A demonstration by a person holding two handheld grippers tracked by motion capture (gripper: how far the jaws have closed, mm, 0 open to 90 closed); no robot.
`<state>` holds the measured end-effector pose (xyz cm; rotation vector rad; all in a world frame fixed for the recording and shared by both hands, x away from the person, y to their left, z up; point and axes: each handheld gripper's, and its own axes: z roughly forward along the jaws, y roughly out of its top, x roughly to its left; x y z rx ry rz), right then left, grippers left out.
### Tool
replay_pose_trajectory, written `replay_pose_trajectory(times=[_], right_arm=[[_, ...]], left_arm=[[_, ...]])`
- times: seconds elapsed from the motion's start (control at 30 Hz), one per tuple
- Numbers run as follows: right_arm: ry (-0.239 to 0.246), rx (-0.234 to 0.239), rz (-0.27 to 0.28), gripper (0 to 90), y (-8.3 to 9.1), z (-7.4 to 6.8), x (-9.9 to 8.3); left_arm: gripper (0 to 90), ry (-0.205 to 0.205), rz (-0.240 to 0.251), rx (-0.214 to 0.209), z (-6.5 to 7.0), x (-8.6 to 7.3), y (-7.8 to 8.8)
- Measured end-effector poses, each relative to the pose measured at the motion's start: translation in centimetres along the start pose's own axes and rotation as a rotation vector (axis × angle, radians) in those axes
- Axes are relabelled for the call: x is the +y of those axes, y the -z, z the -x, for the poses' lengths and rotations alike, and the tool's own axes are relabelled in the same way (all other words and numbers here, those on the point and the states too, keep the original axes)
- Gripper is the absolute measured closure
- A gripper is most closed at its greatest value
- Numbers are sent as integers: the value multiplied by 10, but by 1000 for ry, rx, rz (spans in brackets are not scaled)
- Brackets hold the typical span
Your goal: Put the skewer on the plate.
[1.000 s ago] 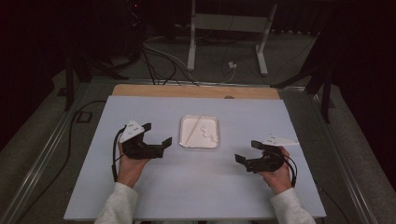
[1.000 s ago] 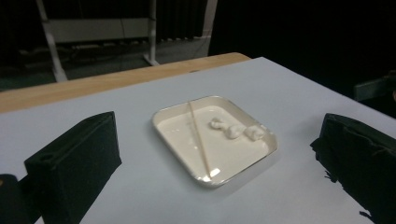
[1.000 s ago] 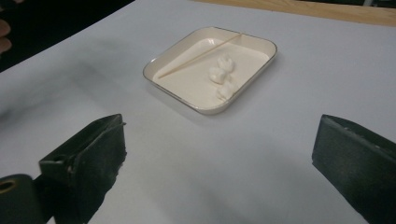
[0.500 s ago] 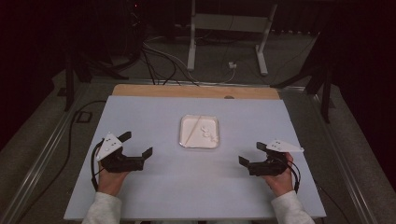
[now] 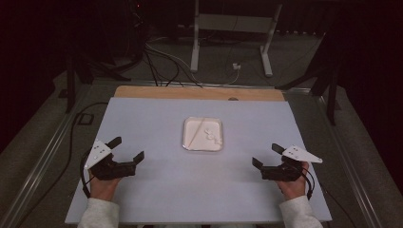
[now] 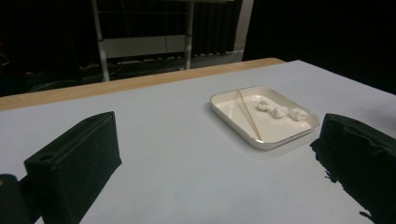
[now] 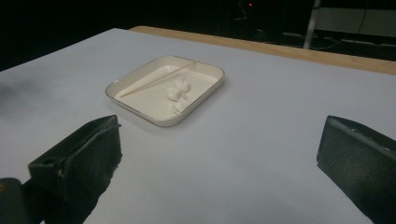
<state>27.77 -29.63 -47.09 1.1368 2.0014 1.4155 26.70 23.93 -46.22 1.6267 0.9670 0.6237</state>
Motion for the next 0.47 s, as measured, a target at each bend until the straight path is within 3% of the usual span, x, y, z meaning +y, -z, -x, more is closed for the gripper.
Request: replay_pose_trajectory(times=[0.47], right_arm=[[-4,-14,-4,0,-1,2,-3]], left_arm=[[7,12,-17,20,-3,-3,0]])
